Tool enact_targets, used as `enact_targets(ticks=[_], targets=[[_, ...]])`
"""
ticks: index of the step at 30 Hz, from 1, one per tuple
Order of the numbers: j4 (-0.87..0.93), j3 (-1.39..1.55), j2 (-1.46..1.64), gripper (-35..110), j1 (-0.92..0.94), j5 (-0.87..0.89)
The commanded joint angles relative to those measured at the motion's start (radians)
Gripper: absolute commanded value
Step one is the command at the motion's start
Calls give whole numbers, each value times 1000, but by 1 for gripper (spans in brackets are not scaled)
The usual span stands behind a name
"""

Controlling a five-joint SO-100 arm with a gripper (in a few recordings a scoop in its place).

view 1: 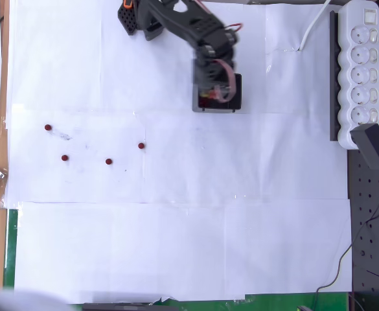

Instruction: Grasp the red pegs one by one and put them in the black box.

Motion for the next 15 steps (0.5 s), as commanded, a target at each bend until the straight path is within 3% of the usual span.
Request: enact_targets(ticks=[1, 5, 15], targets=[[-123, -86, 21, 0, -48, -35], [-308, -250, 48, 0, -28, -28], [-410, -393, 55, 9, 6, 28]])
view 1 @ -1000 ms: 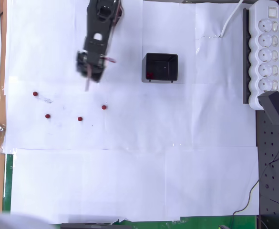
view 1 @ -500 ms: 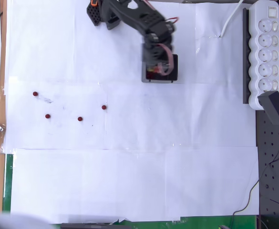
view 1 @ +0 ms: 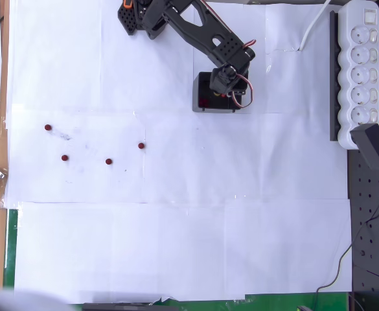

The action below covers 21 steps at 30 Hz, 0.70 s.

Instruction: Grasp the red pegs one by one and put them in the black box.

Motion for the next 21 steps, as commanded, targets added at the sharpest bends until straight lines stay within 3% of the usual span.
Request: enact_targets(ticks=[1, 11, 16, 21], targets=[[-3, 5, -9, 10, 3, 5], [100, 95, -63, 11, 32, 9], [156, 233, -279, 12, 176, 54], [15, -104, -437, 12, 426, 299]])
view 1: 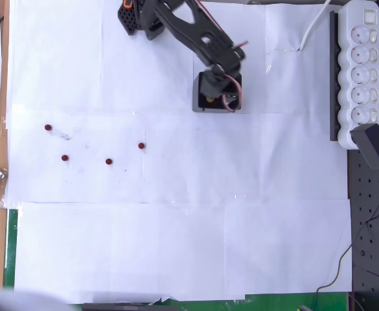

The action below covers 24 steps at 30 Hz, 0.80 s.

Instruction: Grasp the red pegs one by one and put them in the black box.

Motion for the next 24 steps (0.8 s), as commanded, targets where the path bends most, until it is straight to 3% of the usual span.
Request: enact_targets(ticks=[1, 5, 8, 11, 17, 24], targets=[[-150, -268, -187, 11, 190, 173], [-545, -759, -387, 11, 371, 348], [-678, -940, -426, 11, 437, 433], [-816, -1037, -422, 11, 468, 463], [-1318, -1206, -310, 11, 506, 485], [-1543, -1173, -110, 12, 514, 511]])
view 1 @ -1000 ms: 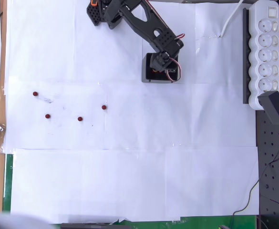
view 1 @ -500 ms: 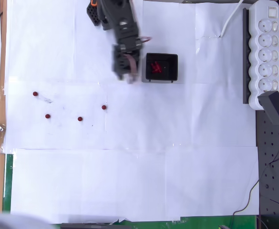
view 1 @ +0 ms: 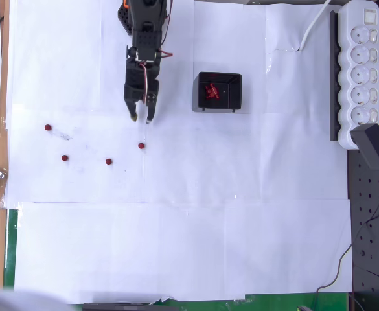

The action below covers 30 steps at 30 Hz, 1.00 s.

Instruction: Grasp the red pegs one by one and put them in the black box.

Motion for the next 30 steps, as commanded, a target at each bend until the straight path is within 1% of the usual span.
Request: enact_targets(ticks=[1, 8, 16, 30], targets=[[-118, 63, 104, 12, 21, 6], [-287, 72, 250, 12, 25, 37], [-433, 69, 328, 20, 17, 83], [-569, 120, 466, 21, 11, 126]])
